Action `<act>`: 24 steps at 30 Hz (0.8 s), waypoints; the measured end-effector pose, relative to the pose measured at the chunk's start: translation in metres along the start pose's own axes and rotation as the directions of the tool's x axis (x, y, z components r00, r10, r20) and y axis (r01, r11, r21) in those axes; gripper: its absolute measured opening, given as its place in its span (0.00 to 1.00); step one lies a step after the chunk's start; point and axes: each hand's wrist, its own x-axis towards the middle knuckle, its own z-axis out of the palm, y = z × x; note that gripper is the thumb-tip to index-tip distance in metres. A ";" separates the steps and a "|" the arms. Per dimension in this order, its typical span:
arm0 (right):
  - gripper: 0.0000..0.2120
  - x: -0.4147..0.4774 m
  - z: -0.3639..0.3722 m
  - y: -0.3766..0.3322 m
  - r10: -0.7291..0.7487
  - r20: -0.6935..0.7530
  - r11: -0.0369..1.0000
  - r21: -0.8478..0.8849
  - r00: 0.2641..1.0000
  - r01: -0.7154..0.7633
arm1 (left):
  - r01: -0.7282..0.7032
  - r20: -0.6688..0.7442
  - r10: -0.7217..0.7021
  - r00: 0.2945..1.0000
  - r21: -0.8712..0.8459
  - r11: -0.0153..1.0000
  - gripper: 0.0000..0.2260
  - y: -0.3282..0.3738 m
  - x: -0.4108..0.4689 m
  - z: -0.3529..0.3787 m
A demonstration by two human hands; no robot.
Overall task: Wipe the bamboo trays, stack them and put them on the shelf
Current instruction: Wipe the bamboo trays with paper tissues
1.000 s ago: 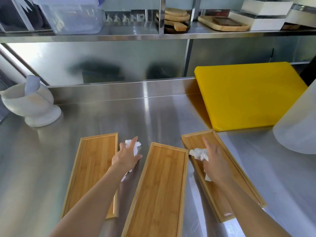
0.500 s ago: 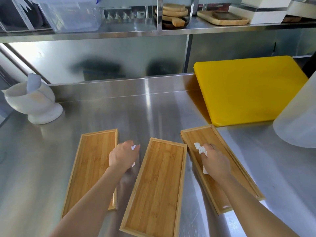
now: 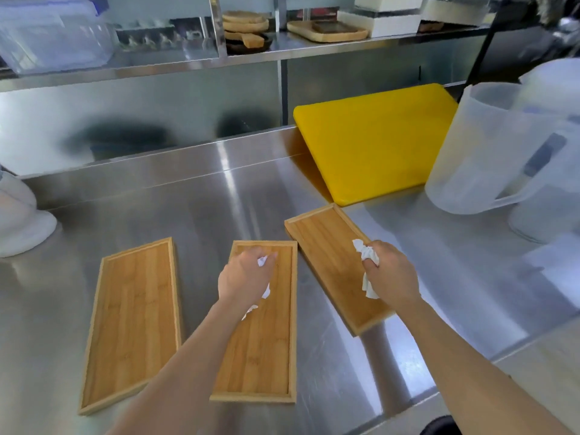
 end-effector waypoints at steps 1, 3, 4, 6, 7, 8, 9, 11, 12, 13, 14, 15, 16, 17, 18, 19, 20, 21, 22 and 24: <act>0.12 -0.011 -0.005 0.007 0.045 -0.019 0.999 0.007 0.999 -0.045 | -0.027 0.047 0.027 0.999 0.000 1.000 0.16 0.005 -0.004 0.004; 0.11 -0.030 -0.014 0.026 0.102 -0.026 0.995 0.003 0.994 -0.102 | -0.062 0.124 0.063 0.990 -0.014 0.998 0.17 0.018 -0.015 0.014; 0.12 -0.038 -0.021 0.036 0.136 -0.033 0.991 0.000 0.990 -0.136 | -0.082 0.153 0.085 0.985 -0.028 0.996 0.17 0.025 -0.020 0.021; 0.12 -0.051 -0.033 0.053 0.219 -0.081 0.976 0.021 0.972 -0.218 | -0.115 0.209 0.121 0.971 -0.037 0.993 0.16 0.036 -0.029 0.032; 0.12 -0.060 -0.039 0.062 0.264 -0.099 0.964 0.041 0.959 -0.261 | -0.133 0.241 0.139 0.961 -0.043 0.990 0.16 0.042 -0.035 0.038; 0.12 -0.069 -0.043 0.071 0.295 -0.107 0.955 0.050 0.949 -0.291 | -0.158 0.264 0.167 0.950 -0.055 0.986 0.15 0.048 -0.040 0.044; 0.13 -0.079 -0.046 0.080 0.316 -0.108 0.949 0.050 0.943 -0.312 | -0.182 0.281 0.193 0.940 -0.065 0.981 0.15 0.054 -0.046 0.050; 0.13 -0.099 -0.055 0.098 0.350 -0.126 0.937 0.055 0.928 -0.346 | -0.236 0.310 0.245 0.919 -0.068 0.969 0.16 0.070 -0.059 0.060; 0.13 -0.108 -0.061 0.106 0.371 -0.143 0.929 0.064 0.917 -0.366 | -0.262 0.326 0.272 0.905 -0.076 0.962 0.16 0.079 -0.065 0.066; 0.13 -0.116 -0.066 0.115 0.396 -0.158 0.918 0.073 0.905 -0.389 | -0.285 0.344 0.296 0.891 -0.085 0.955 0.15 0.087 -0.073 0.072; 0.12 -0.125 -0.071 0.125 0.418 -0.174 0.908 0.081 0.892 -0.410 | -0.311 0.362 0.323 0.875 -0.093 0.946 0.15 0.095 -0.081 0.078; 0.11 -0.133 -0.075 0.135 0.440 -0.184 0.898 0.091 0.879 -0.431 | -0.333 0.385 0.342 0.857 -0.094 0.938 0.14 0.103 -0.089 0.085; 0.10 -0.141 -0.079 0.146 0.461 -0.193 0.887 0.102 0.866 -0.450 | -0.354 0.405 0.362 0.840 -0.098 0.930 0.13 0.111 -0.097 0.093; 0.08 -0.149 -0.082 0.157 0.485 -0.200 0.875 0.113 0.851 -0.472 | -0.364 0.429 0.374 0.822 -0.109 0.925 0.12 0.118 -0.105 0.101; 0.06 -0.157 -0.085 0.168 0.512 -0.207 0.859 0.122 0.833 -0.498 | -0.374 0.446 0.389 0.806 -0.126 0.919 0.12 0.126 -0.114 0.110; 0.05 -0.165 -0.087 0.180 0.541 -0.209 0.841 0.128 0.815 -0.525 | -0.381 0.458 0.404 0.792 -0.147 0.913 0.12 0.133 -0.124 0.119; 0.06 -0.173 -0.089 0.192 0.560 -0.213 0.829 0.127 0.801 -0.545 | -0.401 0.457 0.433 0.777 -0.171 0.900 0.12 0.141 -0.135 0.127; 0.08 -0.180 -0.091 0.206 0.574 -0.211 0.819 0.127 0.791 -0.560 | -0.416 0.461 0.452 0.763 -0.184 0.891 0.11 0.148 -0.146 0.136; 0.09 -0.188 -0.093 0.218 0.583 -0.208 0.812 0.130 0.785 -0.569 | -0.428 0.472 0.465 0.749 -0.191 0.883 0.10 0.154 -0.158 0.145; 0.11 -0.203 -0.095 0.242 0.612 -0.177 0.791 0.152 0.771 -0.593 | -0.398 0.534 0.445 0.719 -0.209 0.893 0.10 0.164 -0.180 0.167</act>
